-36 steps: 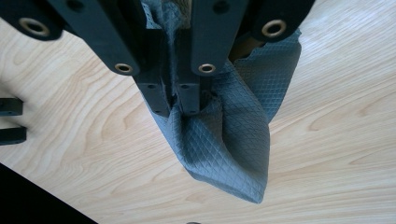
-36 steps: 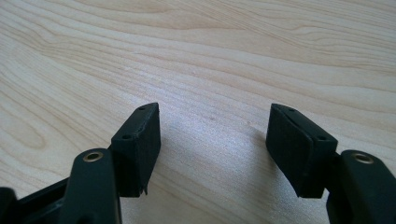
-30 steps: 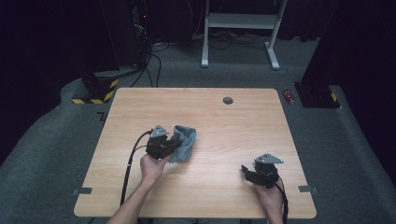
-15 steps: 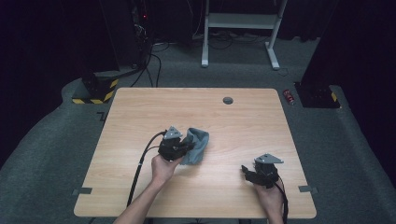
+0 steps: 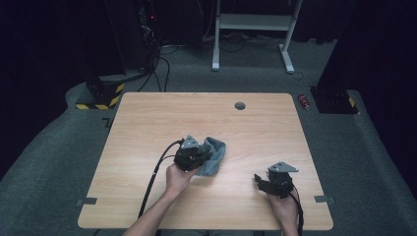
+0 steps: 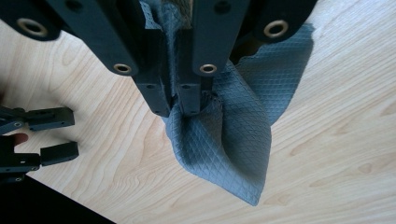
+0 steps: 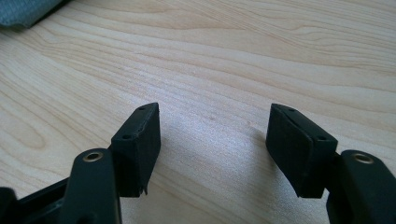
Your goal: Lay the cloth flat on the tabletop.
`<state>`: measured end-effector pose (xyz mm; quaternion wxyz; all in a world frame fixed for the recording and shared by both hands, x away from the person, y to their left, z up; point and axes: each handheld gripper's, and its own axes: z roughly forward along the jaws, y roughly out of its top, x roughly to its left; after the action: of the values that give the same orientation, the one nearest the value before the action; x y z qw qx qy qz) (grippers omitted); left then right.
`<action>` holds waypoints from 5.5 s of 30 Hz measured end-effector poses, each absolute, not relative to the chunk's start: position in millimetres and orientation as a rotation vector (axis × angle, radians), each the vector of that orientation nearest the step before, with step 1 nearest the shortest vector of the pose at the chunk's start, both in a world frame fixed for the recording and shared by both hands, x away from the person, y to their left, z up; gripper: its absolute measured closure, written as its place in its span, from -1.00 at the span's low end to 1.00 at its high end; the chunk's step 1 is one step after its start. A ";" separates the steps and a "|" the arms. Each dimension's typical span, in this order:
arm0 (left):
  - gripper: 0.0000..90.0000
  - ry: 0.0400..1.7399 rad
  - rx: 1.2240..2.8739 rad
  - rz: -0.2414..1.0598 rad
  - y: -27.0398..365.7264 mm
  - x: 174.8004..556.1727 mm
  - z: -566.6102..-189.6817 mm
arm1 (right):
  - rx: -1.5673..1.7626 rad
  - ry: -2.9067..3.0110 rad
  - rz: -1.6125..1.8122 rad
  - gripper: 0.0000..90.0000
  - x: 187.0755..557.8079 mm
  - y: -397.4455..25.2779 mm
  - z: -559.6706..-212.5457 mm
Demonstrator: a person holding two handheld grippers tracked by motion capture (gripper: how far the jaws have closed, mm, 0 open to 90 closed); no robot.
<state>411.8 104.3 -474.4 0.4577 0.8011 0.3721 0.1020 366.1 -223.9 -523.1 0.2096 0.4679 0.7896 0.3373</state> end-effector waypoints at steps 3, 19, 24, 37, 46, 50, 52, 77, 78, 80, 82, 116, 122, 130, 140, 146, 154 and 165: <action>0.89 0.916 1.987 0.253 100.3 411.5 -477.0 | 1.301 2.196 0.938 -0.22 366.1 -223.9 -523.1; 0.58 0.965 2.047 0.287 98.7 411.0 -497.2 | 1.301 2.196 0.938 -0.22 366.1 -223.9 -523.1; 0.29 0.989 2.033 0.325 107.0 404.2 -494.6 | 1.301 2.196 0.938 -0.22 366.1 -223.9 -523.1; -0.07 1.102 2.015 0.374 127.1 365.7 -524.5 | 1.303 2.196 0.938 -0.22 366.0 -223.6 -523.0; -0.17 1.082 2.068 0.506 116.1 359.0 -526.3 | 1.286 2.201 0.955 0.05 365.1 -222.4 -522.7; -0.21 1.094 2.061 0.499 116.6 359.6 -526.5 | 1.273 2.203 0.961 0.24 364.5 -221.0 -522.5; -0.22 1.094 2.061 0.500 116.5 359.6 -526.5 | 1.274 2.194 0.957 0.36 363.8 -217.9 -522.4; -0.23 1.092 2.063 0.500 116.5 359.7 -526.5 | 0.866 2.522 1.037 0.25 388.1 -70.7 -497.5; -0.23 1.092 2.063 0.500 116.5 359.7 -526.5 | 0.857 2.528 1.022 0.24 388.4 -66.1 -499.4; -0.23 1.092 2.063 0.500 116.5 359.7 -526.5 | 0.845 2.536 1.001 0.22 389.2 -61.2 -502.1; -0.23 1.092 2.061 0.501 116.5 359.8 -526.6 | 0.836 2.540 0.964 0.23 390.5 -57.3 -504.9; -0.24 1.094 2.064 0.500 116.5 359.7 -526.4 | 0.863 2.502 0.891 0.69 400.6 -50.5 -512.5; -0.23 1.093 2.064 0.501 116.5 359.8 -526.4 | 0.849 2.498 0.870 0.94 400.0 -55.3 -511.4; -0.24 1.094 2.063 0.500 116.5 359.7 -526.4 | 0.880 2.468 0.905 0.96 398.6 -68.9 -505.1; -0.23 1.094 2.063 0.501 116.4 359.7 -526.4 | 0.981 2.401 0.930 0.95 393.2 -106.9 -502.8; -0.24 1.093 2.062 0.500 116.4 359.8 -526.5 | 1.033 2.374 0.920 0.96 386.8 -127.0 -505.6; -0.24 1.092 2.063 0.504 116.5 359.9 -526.5 | 1.134 2.337 0.903 0.82 387.6 -152.4 -510.5; -0.24 1.097 2.060 0.500 116.2 359.7 -526.6 | 0.903 2.377 1.043 0.31 376.2 -111.0 -488.9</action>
<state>359.7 116.2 -526.6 0.3687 0.8022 0.4272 0.1949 376.2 -111.0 -488.9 0.1955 0.3222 0.8482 0.3722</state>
